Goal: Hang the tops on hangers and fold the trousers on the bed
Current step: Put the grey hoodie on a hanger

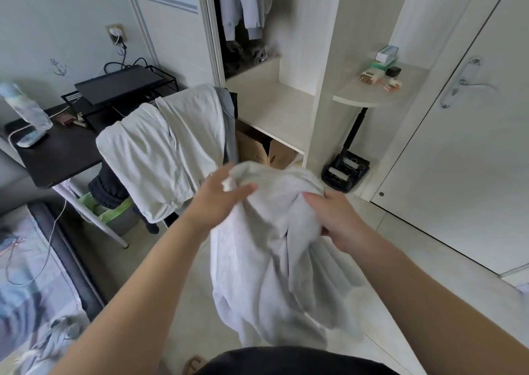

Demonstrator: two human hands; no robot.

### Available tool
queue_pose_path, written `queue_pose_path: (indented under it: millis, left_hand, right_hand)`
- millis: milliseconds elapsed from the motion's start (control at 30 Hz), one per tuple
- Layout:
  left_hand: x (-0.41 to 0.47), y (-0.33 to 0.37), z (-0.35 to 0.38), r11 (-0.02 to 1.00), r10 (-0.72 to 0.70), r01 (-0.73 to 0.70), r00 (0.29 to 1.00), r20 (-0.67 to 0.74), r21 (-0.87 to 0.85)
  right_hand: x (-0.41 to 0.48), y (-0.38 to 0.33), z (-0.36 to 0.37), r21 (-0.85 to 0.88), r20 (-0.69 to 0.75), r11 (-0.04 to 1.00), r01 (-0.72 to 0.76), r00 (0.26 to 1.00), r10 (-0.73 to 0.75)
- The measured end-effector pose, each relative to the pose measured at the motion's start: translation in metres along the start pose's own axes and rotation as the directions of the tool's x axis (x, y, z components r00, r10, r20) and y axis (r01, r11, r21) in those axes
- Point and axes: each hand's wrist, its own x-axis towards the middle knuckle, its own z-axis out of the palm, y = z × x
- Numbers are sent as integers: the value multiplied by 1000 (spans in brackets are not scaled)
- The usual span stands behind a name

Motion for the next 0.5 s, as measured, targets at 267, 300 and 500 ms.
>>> queue_pose_path:
  millis: [267,300,500]
  left_hand:
    - [-41,-33,82,979,202,-202,979,20,11]
    - [-40,-32,83,980,196,-195,979,-54,24]
    - [-32,-23,70,937,-58,8,989,-135,-349]
  right_hand:
    - [-17,-34,25,256,215,962,-97,976,41]
    - [-17,-35,24,263,210,961,-89,977,33]
    - [-23,-19,-10,48,196,966,255,946,-259]
